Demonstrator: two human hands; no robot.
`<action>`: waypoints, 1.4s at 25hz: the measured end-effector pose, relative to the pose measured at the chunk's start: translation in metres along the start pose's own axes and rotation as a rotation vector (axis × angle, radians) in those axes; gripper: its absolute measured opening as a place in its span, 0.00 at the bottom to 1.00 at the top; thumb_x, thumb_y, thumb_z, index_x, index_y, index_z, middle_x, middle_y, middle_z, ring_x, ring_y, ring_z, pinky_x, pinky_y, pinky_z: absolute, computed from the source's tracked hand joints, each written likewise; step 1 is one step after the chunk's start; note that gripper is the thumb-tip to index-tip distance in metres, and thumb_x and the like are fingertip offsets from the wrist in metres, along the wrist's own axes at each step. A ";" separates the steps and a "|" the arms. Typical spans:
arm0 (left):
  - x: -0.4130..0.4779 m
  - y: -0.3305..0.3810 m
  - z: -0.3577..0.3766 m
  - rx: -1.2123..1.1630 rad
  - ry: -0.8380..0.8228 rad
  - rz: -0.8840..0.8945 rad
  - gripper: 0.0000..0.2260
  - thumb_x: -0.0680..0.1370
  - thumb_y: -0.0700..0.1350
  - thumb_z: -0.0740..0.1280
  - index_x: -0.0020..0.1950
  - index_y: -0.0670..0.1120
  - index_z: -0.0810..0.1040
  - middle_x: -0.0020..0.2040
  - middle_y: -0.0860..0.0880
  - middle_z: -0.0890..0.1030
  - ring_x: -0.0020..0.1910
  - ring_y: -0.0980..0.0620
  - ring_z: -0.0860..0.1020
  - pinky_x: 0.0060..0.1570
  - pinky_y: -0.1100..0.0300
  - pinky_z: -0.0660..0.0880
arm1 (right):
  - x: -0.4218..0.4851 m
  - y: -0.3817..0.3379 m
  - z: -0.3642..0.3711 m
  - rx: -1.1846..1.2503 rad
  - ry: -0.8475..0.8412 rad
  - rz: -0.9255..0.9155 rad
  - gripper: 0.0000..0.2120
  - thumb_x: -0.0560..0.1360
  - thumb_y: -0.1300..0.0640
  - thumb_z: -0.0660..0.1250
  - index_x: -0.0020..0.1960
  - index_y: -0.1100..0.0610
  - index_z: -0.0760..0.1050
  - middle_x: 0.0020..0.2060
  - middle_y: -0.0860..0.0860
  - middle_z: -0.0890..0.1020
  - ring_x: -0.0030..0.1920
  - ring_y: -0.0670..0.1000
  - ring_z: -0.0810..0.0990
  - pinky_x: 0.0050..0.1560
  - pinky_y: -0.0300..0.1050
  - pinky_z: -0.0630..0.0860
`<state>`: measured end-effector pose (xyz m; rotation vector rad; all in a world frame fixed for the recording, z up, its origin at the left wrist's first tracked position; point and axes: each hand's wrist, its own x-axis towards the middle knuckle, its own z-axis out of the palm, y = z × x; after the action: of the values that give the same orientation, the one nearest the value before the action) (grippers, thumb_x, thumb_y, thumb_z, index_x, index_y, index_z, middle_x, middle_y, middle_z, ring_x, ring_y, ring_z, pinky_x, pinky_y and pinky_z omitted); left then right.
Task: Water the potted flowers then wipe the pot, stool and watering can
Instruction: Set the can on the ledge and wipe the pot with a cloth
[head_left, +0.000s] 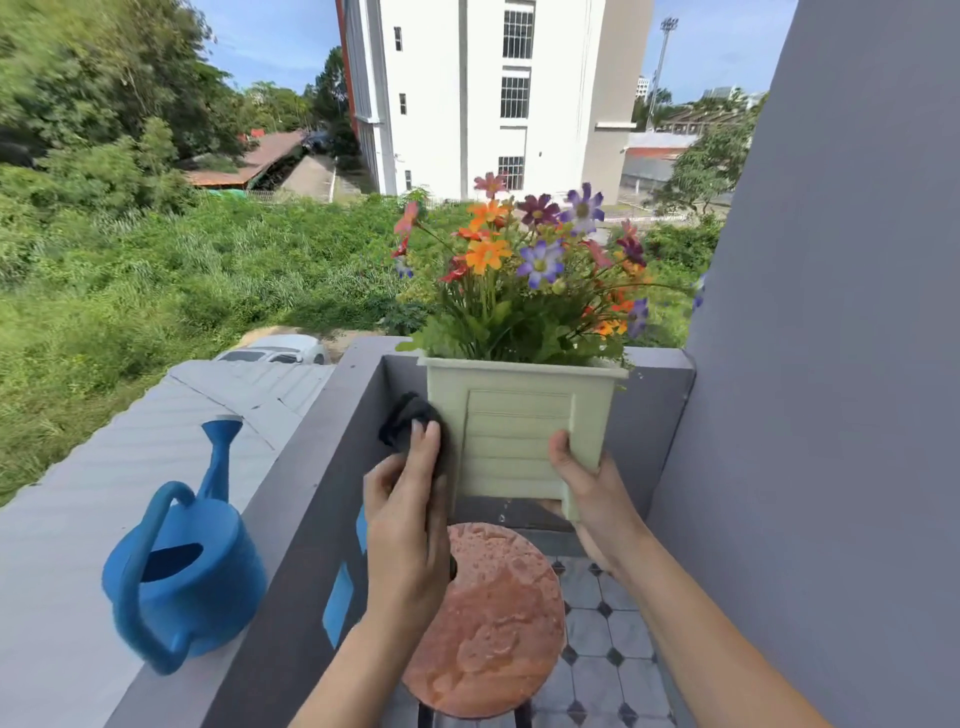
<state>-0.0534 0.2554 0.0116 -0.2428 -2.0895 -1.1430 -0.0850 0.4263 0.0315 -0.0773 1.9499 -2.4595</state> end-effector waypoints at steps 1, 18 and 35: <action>0.014 0.005 0.001 0.120 0.066 0.039 0.19 0.80 0.49 0.55 0.72 0.58 0.62 0.67 0.54 0.71 0.59 0.53 0.68 0.60 0.62 0.64 | -0.001 0.003 0.004 -0.018 0.018 -0.007 0.32 0.65 0.35 0.69 0.64 0.47 0.69 0.57 0.43 0.80 0.58 0.43 0.78 0.49 0.47 0.80; -0.012 -0.032 0.000 0.631 -0.153 0.696 0.17 0.79 0.36 0.50 0.64 0.45 0.70 0.54 0.50 0.84 0.67 0.48 0.67 0.59 0.52 0.65 | 0.005 -0.013 0.031 -0.071 -0.001 -0.164 0.36 0.68 0.36 0.67 0.71 0.48 0.62 0.61 0.45 0.79 0.61 0.43 0.78 0.61 0.56 0.75; 0.025 -0.003 -0.020 -0.284 -0.081 0.060 0.22 0.79 0.46 0.56 0.72 0.63 0.62 0.65 0.67 0.73 0.61 0.60 0.74 0.58 0.72 0.68 | 0.019 -0.014 -0.004 0.092 -0.177 0.113 0.47 0.46 0.30 0.77 0.61 0.48 0.73 0.51 0.44 0.85 0.52 0.45 0.83 0.44 0.41 0.81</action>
<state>-0.0622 0.2339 0.0332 -0.4903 -1.9694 -1.4122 -0.1041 0.4323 0.0446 -0.1722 1.7205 -2.3763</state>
